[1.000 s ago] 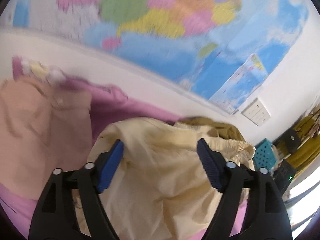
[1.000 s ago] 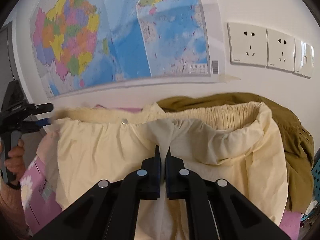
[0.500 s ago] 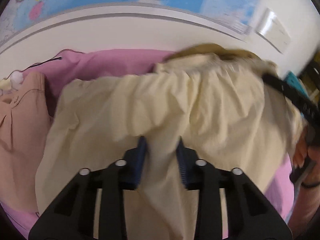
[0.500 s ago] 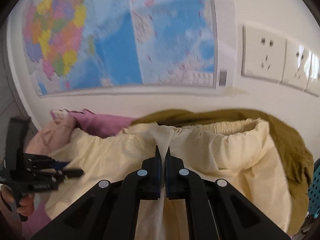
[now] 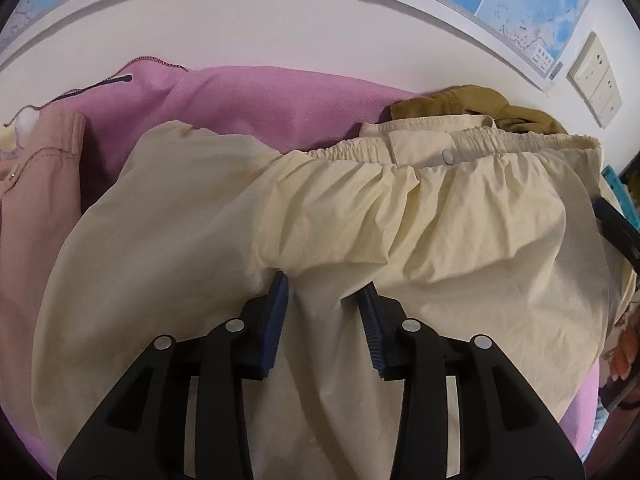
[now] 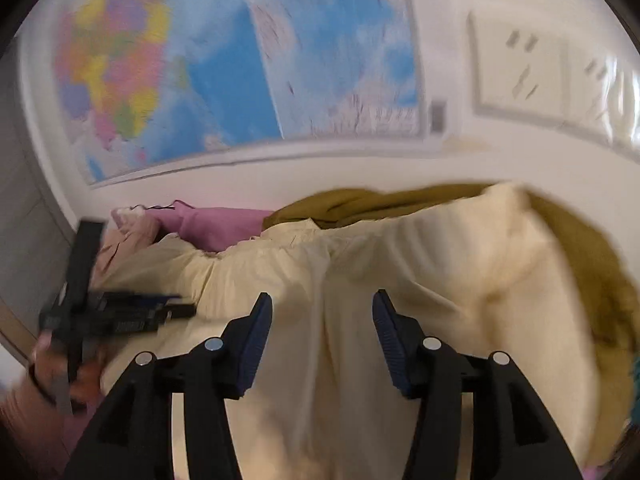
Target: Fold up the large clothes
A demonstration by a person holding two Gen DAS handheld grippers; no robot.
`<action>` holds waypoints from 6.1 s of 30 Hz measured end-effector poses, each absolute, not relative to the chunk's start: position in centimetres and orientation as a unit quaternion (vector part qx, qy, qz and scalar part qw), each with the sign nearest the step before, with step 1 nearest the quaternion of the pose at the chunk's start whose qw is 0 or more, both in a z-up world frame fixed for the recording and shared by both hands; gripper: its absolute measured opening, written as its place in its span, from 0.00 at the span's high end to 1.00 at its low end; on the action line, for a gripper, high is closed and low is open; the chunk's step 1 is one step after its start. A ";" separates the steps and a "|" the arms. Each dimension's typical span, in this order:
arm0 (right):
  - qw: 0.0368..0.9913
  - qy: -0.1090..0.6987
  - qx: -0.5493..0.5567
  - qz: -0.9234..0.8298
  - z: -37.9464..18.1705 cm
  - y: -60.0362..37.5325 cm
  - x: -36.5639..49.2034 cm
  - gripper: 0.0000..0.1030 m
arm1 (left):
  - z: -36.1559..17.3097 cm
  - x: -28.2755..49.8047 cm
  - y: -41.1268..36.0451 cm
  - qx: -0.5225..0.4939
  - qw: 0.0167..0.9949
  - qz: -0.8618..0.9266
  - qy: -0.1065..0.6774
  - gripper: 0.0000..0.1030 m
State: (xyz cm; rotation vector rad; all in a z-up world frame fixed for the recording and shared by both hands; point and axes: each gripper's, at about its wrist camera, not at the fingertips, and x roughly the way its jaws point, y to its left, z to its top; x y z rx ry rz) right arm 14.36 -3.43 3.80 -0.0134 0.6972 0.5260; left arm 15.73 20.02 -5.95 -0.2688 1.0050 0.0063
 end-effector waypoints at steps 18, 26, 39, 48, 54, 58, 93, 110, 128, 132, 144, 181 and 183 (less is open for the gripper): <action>0.882 0.357 0.163 0.259 3.5 -15.8 6.6 0.47 | -0.8 -1.0 25.3 -0.121 0.929 0.017 0.351 0.26; 0.771 0.437 0.360 0.291 -4.4 -17.3 2.7 0.22 | -7.4 -6.9 26.3 -0.243 0.867 -0.036 0.434 0.25; 0.755 0.405 0.457 0.242 -6.9 -15.2 6.2 0.14 | -9.0 -0.9 23.8 -0.281 0.859 -0.006 0.428 0.09; 0.777 0.398 0.455 0.176 -6.9 -14.2 7.3 0.14 | -8.7 0.6 23.1 -0.258 0.863 0.024 0.433 0.08; 0.793 0.404 0.427 0.163 -7.2 -14.0 8.3 0.48 | -8.6 1.1 22.8 -0.268 0.860 0.000 0.435 0.33; 0.798 0.397 0.408 0.198 -6.2 -14.1 7.9 0.80 | -7.5 0.8 22.1 -0.248 0.869 -0.002 0.428 0.65; 0.879 0.418 0.170 0.156 -1.7 -22.8 -10.8 0.45 | -1.9 -15.9 22.1 -0.174 0.920 0.001 0.350 0.45; 0.913 0.385 -0.076 0.113 -2.2 -21.6 -6.5 0.98 | -5.3 -12.1 21.6 -0.138 0.892 0.077 0.423 0.49; 0.896 0.406 0.029 0.175 -0.3 -20.6 -5.3 0.88 | -2.8 -12.1 20.9 -0.102 0.910 0.072 0.395 0.31; 0.887 0.388 0.154 0.198 -0.1 -24.6 -3.7 0.96 | -3.9 -11.4 21.6 -0.121 0.902 0.071 0.408 0.36; 0.889 0.392 0.154 0.181 0.4 -23.8 -4.6 0.49 | -3.1 -11.2 22.6 -0.143 0.905 0.054 0.398 0.29; 0.853 0.473 0.032 0.219 1.9 -14.0 5.8 0.23 | -1.4 -4.5 21.8 -0.035 0.908 0.010 0.416 0.12; 0.836 0.501 -0.004 0.223 -0.1 -11.8 7.2 0.25 | -2.9 -3.0 21.4 -0.030 0.896 0.012 0.442 0.16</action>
